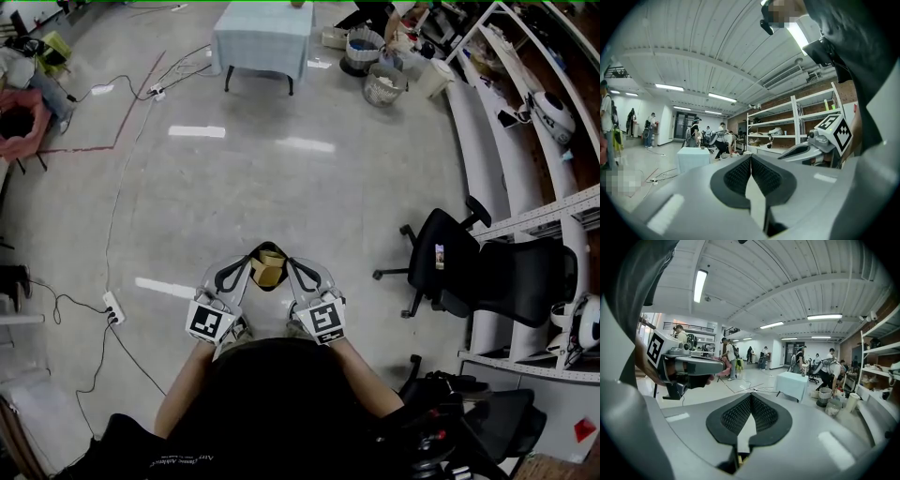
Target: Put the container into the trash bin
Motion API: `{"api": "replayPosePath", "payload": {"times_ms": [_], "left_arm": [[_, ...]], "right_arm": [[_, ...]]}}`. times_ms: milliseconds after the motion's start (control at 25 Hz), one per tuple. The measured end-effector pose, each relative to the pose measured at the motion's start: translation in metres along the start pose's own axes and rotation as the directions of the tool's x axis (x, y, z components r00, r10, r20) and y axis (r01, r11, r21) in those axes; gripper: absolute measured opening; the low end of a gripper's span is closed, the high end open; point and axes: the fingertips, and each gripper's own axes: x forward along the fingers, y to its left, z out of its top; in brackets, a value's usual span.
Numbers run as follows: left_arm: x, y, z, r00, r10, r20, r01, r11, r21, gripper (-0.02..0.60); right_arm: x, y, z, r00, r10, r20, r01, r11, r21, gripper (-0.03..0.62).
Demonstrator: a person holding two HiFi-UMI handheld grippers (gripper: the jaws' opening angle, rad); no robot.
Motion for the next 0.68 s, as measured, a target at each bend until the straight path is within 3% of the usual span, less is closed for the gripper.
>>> {"api": "replayPosePath", "payload": {"times_ms": [160,360,680], "left_arm": [[-0.003,-0.003,-0.001,1.000,-0.018,0.025,0.017,1.000,0.026,0.003],[-0.008,-0.001,0.000,1.000,-0.003,-0.014,0.003,1.000,0.001,0.004],[-0.014,-0.003,-0.003,1.000,0.001,-0.013,-0.001,1.000,-0.004,0.003]], "right_arm": [[-0.001,0.004,0.000,1.000,0.003,-0.001,-0.003,1.000,-0.005,0.011],[0.001,0.008,0.000,1.000,0.010,-0.003,-0.010,1.000,-0.002,0.011],[-0.001,0.019,-0.005,0.999,0.032,-0.012,-0.032,0.999,0.002,0.011]]}}
